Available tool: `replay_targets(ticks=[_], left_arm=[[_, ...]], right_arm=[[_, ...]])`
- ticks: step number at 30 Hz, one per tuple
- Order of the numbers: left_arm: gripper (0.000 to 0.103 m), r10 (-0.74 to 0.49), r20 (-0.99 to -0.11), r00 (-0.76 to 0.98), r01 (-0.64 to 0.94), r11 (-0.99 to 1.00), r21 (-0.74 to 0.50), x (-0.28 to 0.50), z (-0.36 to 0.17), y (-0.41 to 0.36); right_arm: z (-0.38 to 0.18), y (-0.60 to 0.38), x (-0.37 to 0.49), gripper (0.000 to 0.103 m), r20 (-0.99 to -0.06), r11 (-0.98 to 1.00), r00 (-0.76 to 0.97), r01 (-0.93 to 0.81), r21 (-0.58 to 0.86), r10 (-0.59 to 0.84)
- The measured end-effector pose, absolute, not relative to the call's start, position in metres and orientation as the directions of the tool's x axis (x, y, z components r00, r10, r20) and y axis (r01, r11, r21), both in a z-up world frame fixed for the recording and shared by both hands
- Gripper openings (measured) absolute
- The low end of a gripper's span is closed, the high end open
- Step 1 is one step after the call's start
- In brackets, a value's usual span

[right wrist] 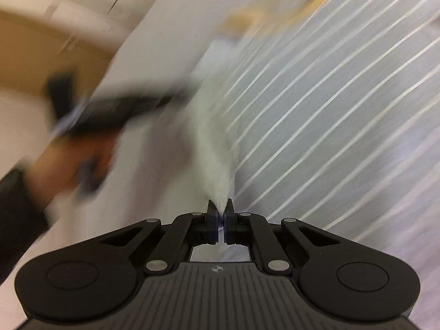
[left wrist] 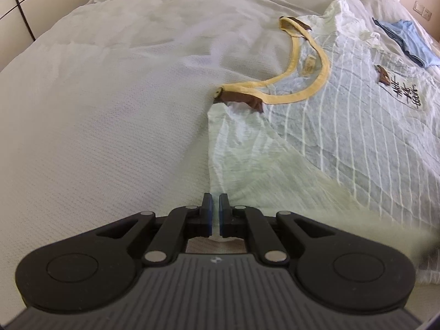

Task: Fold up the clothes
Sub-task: 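Fold the gripped side edge over toward the shirt middle with both grippers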

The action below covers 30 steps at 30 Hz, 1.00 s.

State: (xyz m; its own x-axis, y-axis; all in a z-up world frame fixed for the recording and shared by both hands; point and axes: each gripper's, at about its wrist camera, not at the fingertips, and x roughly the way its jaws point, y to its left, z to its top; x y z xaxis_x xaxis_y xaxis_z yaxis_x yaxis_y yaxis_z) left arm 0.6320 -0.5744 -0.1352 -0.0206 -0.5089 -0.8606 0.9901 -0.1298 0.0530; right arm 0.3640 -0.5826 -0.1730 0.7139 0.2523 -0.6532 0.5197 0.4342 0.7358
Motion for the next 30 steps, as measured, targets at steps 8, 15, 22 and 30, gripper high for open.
replay_targets(ticks=[8,15,22,30], left_arm=[[0.003,-0.527,-0.850,-0.016,0.992,-0.117,0.055,0.634,-0.127,-0.569],[0.022,-0.552,-0.819,-0.159,0.970,-0.240,-0.027,0.620,-0.107,-0.558],[0.023,-0.475,-0.855,-0.210,0.838,-0.538,0.093,0.580,-0.119,-0.578],[0.000,-0.526,-0.821,-0.221,0.903,-0.429,0.032,0.599,-0.110,-0.591]], right_arm=[[-0.170,-0.583,0.354,0.005,-0.674,0.430,0.718,0.560,0.708,0.175],[-0.175,-0.588,0.354,0.011,-0.697,0.455,0.691,0.567,0.687,0.193],[-0.177,-0.571,0.354,0.013,-0.702,0.497,0.676,0.540,0.679,0.224],[-0.167,-0.575,0.347,0.009,-0.674,0.464,0.724,0.550,0.694,0.149]])
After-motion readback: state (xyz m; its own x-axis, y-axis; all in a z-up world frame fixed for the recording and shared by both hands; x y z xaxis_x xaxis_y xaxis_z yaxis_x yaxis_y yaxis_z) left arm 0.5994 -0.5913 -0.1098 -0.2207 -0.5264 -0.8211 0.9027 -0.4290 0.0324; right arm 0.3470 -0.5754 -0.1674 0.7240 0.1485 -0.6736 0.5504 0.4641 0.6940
